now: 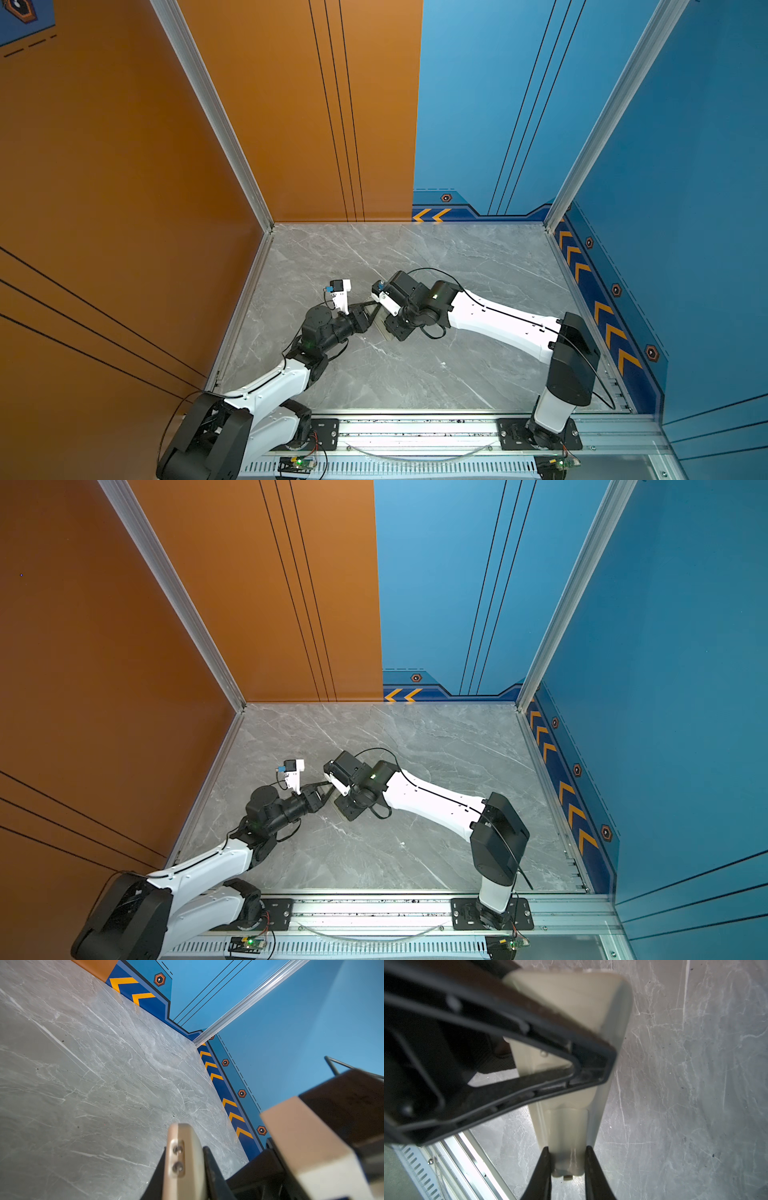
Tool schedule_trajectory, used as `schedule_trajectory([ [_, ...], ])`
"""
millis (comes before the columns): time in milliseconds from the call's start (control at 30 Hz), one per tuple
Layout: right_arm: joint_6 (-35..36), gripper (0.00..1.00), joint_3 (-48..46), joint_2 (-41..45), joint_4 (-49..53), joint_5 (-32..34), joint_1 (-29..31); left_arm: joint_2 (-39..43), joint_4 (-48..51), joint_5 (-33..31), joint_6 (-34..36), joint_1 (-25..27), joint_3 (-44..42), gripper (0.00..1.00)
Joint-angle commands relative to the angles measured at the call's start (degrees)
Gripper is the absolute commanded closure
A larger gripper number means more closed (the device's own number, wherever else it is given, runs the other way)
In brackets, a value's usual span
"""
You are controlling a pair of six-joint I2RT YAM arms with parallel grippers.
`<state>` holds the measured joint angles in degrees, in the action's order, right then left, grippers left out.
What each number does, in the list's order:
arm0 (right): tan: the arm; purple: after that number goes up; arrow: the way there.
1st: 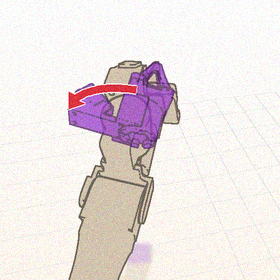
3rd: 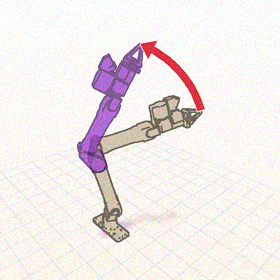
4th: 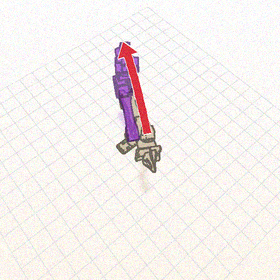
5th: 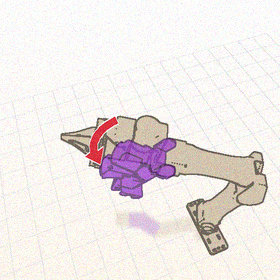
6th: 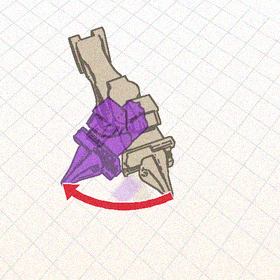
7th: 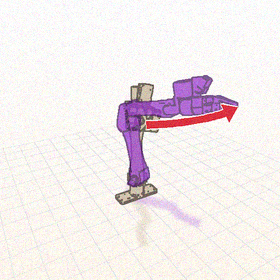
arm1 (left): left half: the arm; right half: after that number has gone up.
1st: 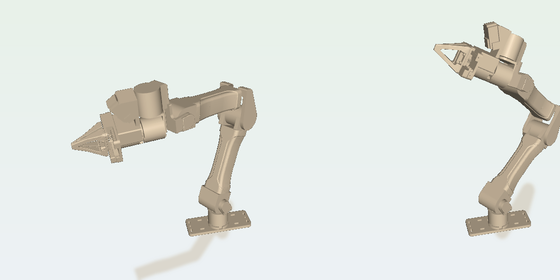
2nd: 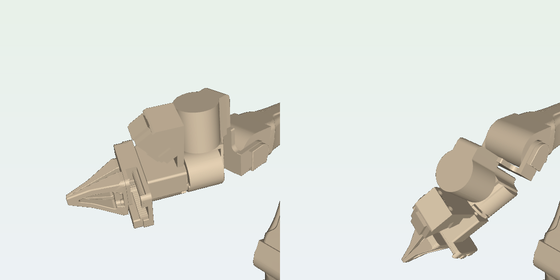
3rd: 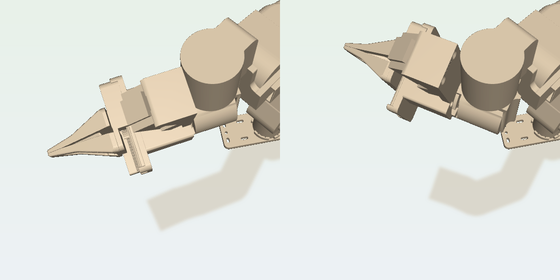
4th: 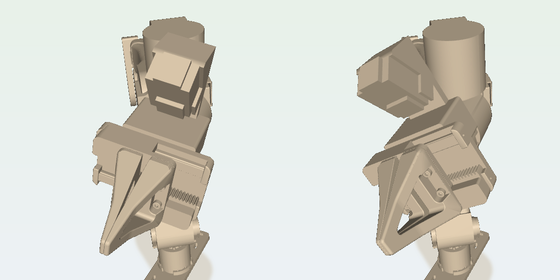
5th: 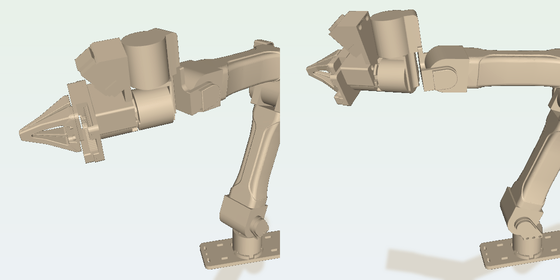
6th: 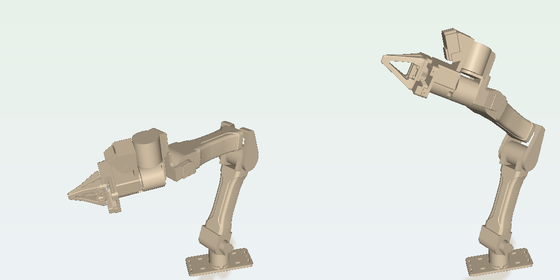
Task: Load the batteries into the remote control
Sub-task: 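Slide the cover along the remote over the batteries with the right gripper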
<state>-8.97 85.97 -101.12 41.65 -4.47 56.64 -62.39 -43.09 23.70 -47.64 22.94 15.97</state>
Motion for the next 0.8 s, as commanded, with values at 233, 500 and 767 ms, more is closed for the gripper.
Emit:
schedule_trajectory([
  [233,0.7,0.96,2.4,-1.3,-1.3,0.4,0.0,-0.2,-2.6,5.8,-0.6,1.8,2.2,1.00],
  [500,1.1,0.91,2.2,-0.8,-1.3,0.7,-0.1,-0.5,-2.6,6.5,-0.9,1.8,2.4,1.00],
  [767,1.2,0.87,2.2,-0.6,-1.3,0.8,-0.1,-0.7,-2.7,7.1,-0.9,1.8,2.7,1.00],
])
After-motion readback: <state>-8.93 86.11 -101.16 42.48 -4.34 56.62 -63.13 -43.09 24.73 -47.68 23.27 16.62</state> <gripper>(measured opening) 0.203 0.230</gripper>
